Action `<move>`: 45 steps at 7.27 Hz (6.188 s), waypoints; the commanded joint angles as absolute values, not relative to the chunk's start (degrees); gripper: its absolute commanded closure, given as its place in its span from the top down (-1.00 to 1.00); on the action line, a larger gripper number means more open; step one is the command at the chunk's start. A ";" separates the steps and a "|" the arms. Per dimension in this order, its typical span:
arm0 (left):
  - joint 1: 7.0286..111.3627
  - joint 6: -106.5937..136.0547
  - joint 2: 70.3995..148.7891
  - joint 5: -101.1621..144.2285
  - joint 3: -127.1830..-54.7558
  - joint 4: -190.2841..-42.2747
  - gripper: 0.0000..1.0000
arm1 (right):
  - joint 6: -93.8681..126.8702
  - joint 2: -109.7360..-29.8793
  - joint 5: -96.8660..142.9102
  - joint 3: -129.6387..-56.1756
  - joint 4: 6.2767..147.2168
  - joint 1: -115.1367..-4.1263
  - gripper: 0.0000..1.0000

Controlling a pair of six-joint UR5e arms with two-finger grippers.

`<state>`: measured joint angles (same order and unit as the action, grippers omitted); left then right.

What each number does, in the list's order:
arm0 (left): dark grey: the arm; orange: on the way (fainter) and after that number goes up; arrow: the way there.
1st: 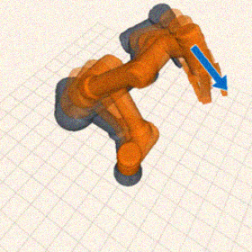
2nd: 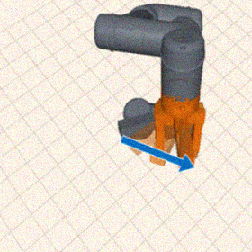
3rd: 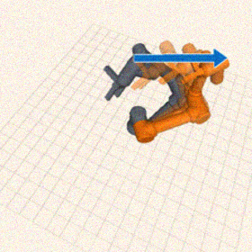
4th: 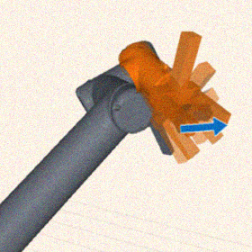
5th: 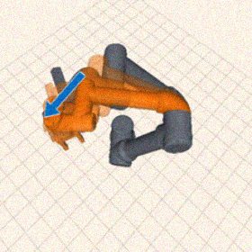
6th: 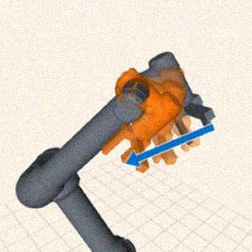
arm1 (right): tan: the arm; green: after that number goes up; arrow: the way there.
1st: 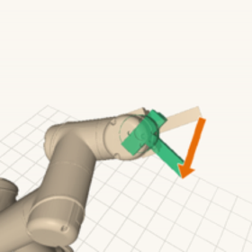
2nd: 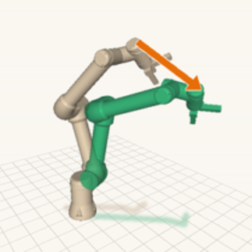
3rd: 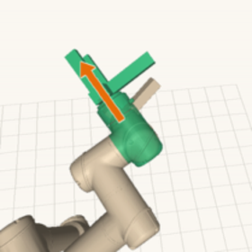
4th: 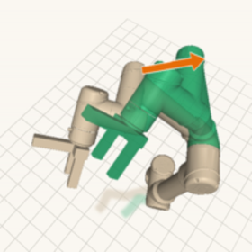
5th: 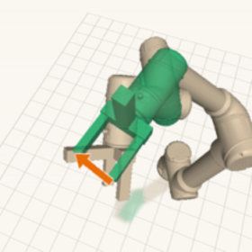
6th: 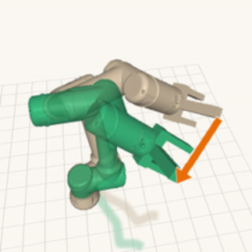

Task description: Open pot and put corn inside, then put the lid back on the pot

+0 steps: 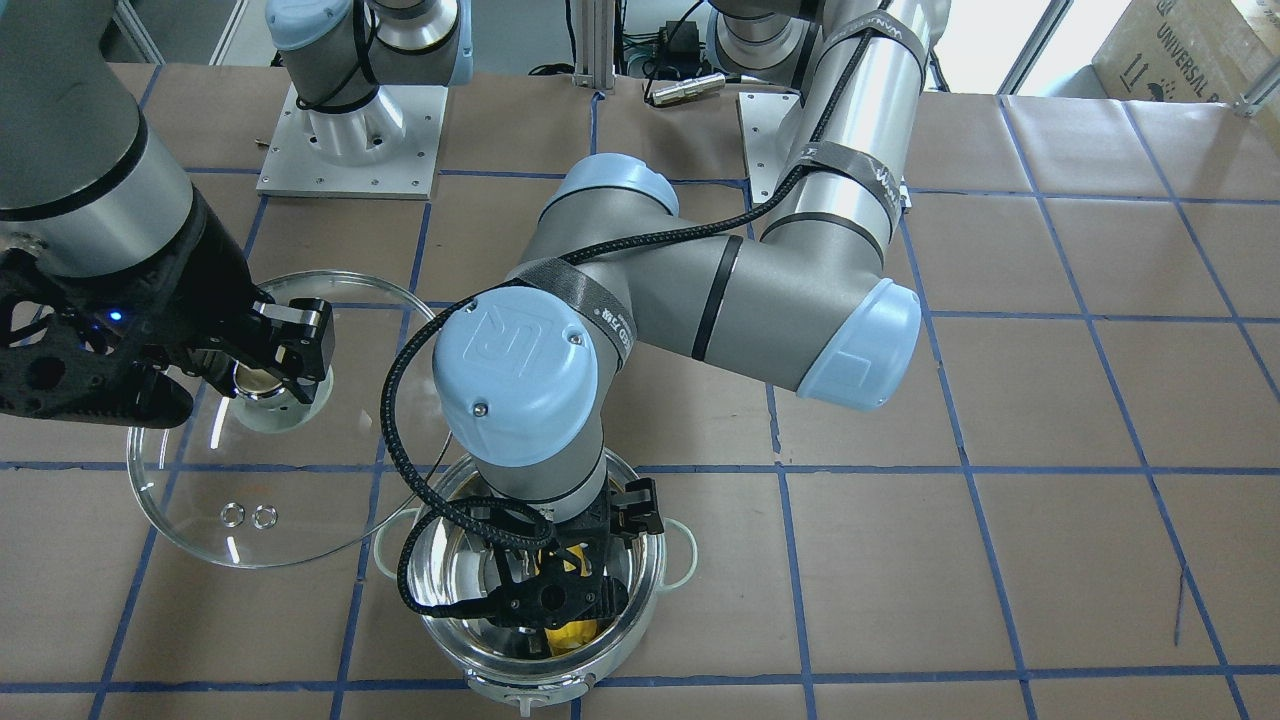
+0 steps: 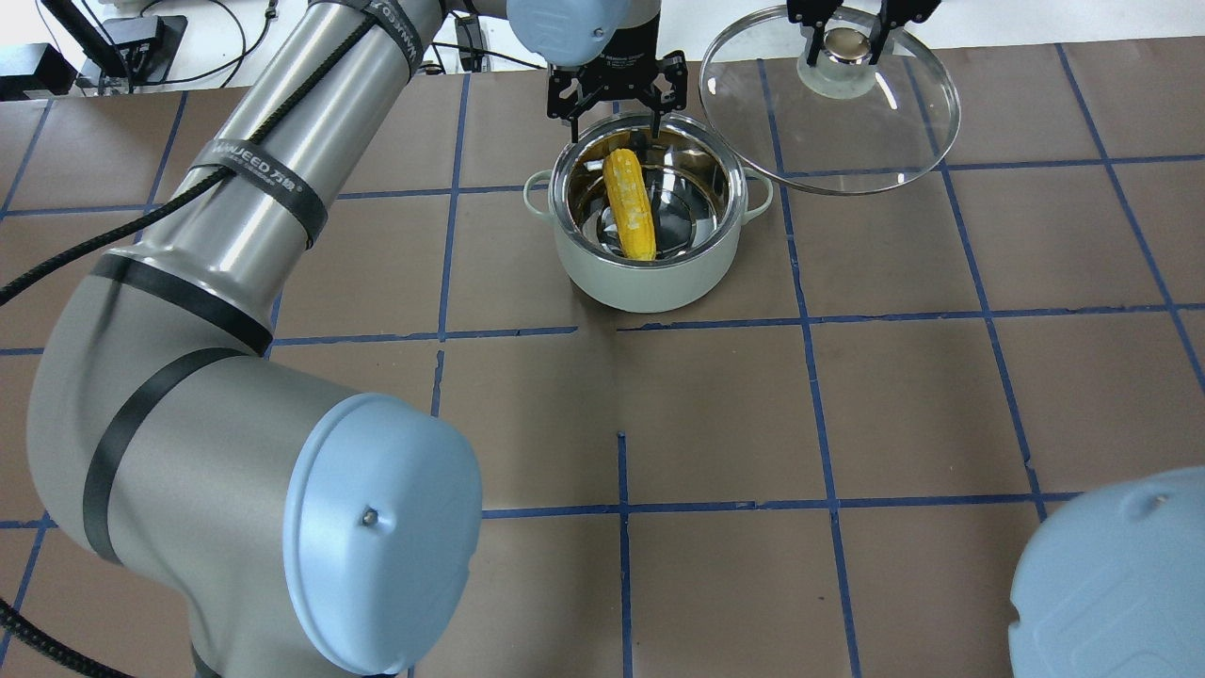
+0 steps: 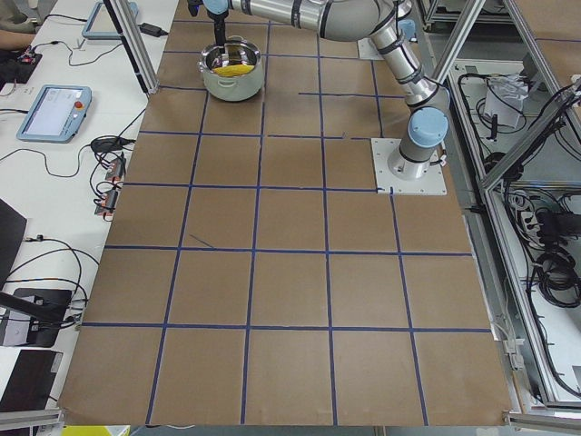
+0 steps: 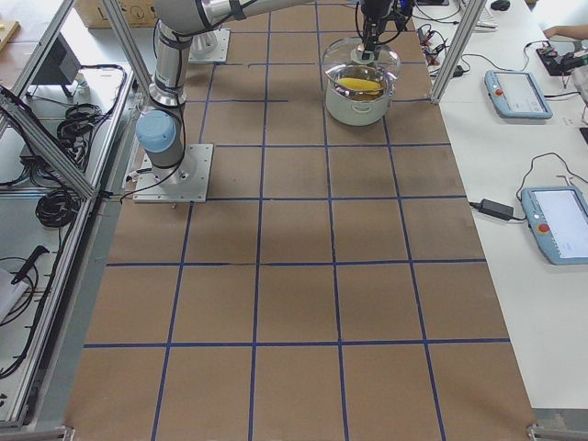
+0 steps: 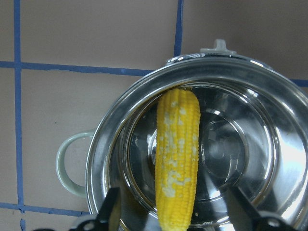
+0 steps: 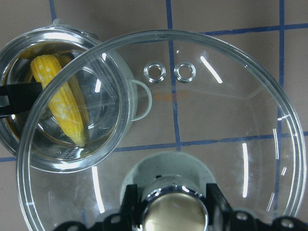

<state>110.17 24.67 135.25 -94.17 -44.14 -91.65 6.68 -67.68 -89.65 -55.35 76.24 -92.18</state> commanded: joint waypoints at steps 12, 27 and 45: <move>92.55 1.85 104.01 -94.04 -67.97 -101.79 0.96 | 7.47 -67.59 -89.47 -55.46 75.15 -92.37 -0.83; 92.37 5.36 95.98 -92.55 -83.58 -91.23 1.00 | 25.48 -50.36 -89.65 -51.33 90.87 -104.68 -0.84; 92.02 5.36 97.03 -93.07 -83.50 -91.23 1.00 | 24.70 -50.19 -89.83 -53.44 90.53 -105.21 -0.71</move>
<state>92.03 5.33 96.77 -92.86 -83.83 -91.21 24.61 -50.25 -89.96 -53.45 90.69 -105.27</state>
